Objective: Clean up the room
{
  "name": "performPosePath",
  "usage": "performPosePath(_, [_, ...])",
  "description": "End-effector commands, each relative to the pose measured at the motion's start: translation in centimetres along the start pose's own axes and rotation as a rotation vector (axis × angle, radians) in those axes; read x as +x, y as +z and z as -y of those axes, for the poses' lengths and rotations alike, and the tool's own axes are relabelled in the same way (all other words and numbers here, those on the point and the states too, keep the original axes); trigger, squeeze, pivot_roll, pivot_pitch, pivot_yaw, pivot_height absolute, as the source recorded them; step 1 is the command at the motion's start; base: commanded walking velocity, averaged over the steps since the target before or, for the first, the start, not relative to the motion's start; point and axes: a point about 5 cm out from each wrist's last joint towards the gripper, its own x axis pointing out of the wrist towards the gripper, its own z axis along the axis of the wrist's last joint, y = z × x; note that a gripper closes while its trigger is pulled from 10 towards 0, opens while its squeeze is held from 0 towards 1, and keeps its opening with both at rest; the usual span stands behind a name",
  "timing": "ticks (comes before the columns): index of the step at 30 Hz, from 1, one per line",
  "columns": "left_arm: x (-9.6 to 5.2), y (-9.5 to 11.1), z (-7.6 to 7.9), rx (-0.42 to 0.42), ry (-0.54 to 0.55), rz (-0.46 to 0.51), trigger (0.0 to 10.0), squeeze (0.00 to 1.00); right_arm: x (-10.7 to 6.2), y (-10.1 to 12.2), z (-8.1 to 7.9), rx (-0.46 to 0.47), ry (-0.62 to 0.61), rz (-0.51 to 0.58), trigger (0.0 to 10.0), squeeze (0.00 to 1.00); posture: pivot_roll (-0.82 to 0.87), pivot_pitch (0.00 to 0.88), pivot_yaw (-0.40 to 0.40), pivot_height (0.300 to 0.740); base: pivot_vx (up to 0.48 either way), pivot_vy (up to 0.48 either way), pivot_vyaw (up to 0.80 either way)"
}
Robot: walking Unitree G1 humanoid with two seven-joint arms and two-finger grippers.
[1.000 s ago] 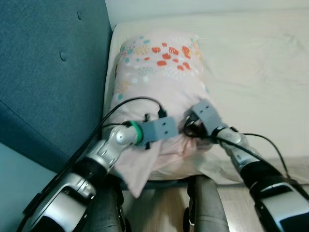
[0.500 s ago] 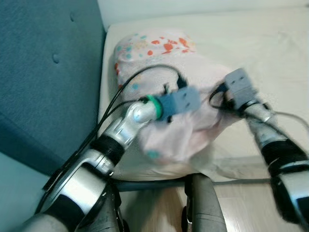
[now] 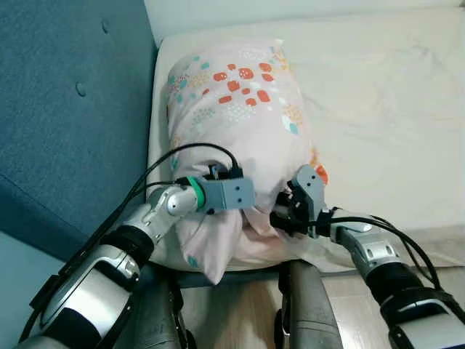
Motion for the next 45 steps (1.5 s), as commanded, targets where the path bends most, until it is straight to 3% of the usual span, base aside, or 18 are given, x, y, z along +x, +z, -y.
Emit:
performPosePath(1, [-1.5,-0.1,0.6,-0.086,-0.105,0.045,10.0,0.00,0.1,-0.8,0.0,-0.005,-0.021,-0.030,10.0,0.00,-0.02,0.068,0.096,0.570,0.000,0.000,0.00])
performPosePath(3, [-2.5,-0.1,1.2,-0.109,-0.184,0.072,10.0,0.00,-0.2,-1.0,0.4,-0.013,-0.052,-0.040,10.0,0.00,-0.02,0.068,0.096,0.570,0.000,0.000,0.00])
performPosePath(5, [-5.6,-0.7,2.4,-0.151,-0.324,0.083,10.0,0.00,-1.2,-1.4,0.9,-0.015,-0.084,-0.055,10.0,0.00,-0.02,0.073,0.104,0.570,0.000,0.000,0.00])
performPosePath(6, [-5.6,-0.7,2.4,-0.151,-0.324,0.083,10.0,0.00,-1.2,-1.4,0.9,-0.015,-0.084,-0.055,10.0,0.00,-0.02,0.073,0.104,0.570,0.000,0.000,0.00])
performPosePath(7, [-7.5,-1.3,2.9,-0.170,-0.383,0.070,10.0,0.00,-1.6,-1.4,1.2,-0.021,-0.105,-0.059,10.0,0.00,-0.01,0.075,0.105,0.570,0.000,0.000,0.00])
performPosePath(9, [-7.5,-1.3,2.9,-0.170,-0.383,0.070,10.0,0.00,-1.6,-1.4,1.2,-0.021,-0.105,-0.059,10.0,0.00,-0.01,0.075,0.105,0.570,0.000,0.000,0.00])
performPosePath(11, [-10.6,-2.3,3.7,-0.226,-0.462,0.031,10.0,0.00,-2.4,-1.3,1.8,-0.016,-0.144,-0.057,10.0,0.00,-0.01,0.081,0.105,0.570,0.000,0.000,0.00])
performPosePath(13, [-11.3,-2.5,3.9,-0.247,-0.473,0.022,10.0,0.00,-2.7,-1.2,2.0,-0.015,-0.154,-0.053,10.0,0.00,-0.01,0.084,0.105,0.570,0.000,0.000,0.00])
performPosePath(15, [-11.4,-2.6,4.3,-0.277,-0.463,0.019,10.0,0.00,-2.9,-1.0,2.2,-0.013,-0.156,-0.045,10.0,0.00,-0.01,0.085,0.105,0.570,0.000,0.000,0.00])
performPosePath(20, [-9.1,-2.6,7.8,-0.368,-0.464,-0.037,10.0,0.00,-4.7,0.0,3.5,-0.031,-0.190,-0.011,10.0,0.00,-0.04,0.096,0.098,0.570,0.000,0.000,0.00])
performPosePath(27, [-7.0,-3.4,10.5,-0.359,-0.466,-0.174,10.0,0.00,-5.9,-0.2,3.7,-0.039,-0.206,-0.022,10.0,0.00,-0.06,0.103,0.096,0.570,0.000,0.000,0.00])
performPosePath(29, [-5.0,-5.2,9.6,-0.264,-0.275,-0.349,10.0,0.00,-6.0,-0.1,3.5,-0.034,-0.201,-0.014,10.0,0.00,-0.07,0.106,0.096,0.570,0.000,0.000,0.00])
performPosePath(32, [-4.5,-6.4,7.5,-0.232,-0.116,-0.457,10.0,0.00,-6.1,0.1,3.3,-0.026,-0.193,0.004,10.0,0.00,-0.07,0.107,0.096,0.570,0.000,0.000,0.00])
performPosePath(37, [-5.7,-8.2,3.9,-0.167,0.083,-0.566,10.0,0.00,-6.3,0.6,3.5,-0.025,-0.197,0.023,10.0,0.00,-0.06,0.106,0.099,0.570,0.000,0.000,0.00])
performPosePath(39, [-6.8,-8.8,0.8,-0.126,0.207,-0.594,10.0,0.00,-6.4,0.7,3.7,-0.026,-0.203,0.025,10.0,0.00,-0.05,0.105,0.099,0.570,0.000,0.000,0.00])
performPosePath(40, [-6.8,-8.8,0.8,-0.126,0.207,-0.594,10.0,0.00,-6.4,0.7,3.7,-0.026,-0.203,0.025,10.0,0.00,-0.05,0.105,0.099,0.570,0.000,0.000,0.00])
performPosePath(42, [-8.0,-8.8,-2.3,-0.080,0.301,-0.589,10.0,0.00,-6.4,0.6,3.7,-0.034,-0.206,0.011,10.0,0.00,-0.05,0.103,0.100,0.570,0.000,0.000,0.00])
performPosePath(45, [-9.0,-8.5,-4.5,-0.041,0.312,-0.564,10.0,0.00,-6.3,-0.1,3.6,-0.060,-0.211,-0.040,10.0,0.00,-0.04,0.098,0.101,0.570,0.000,0.000,0.00])
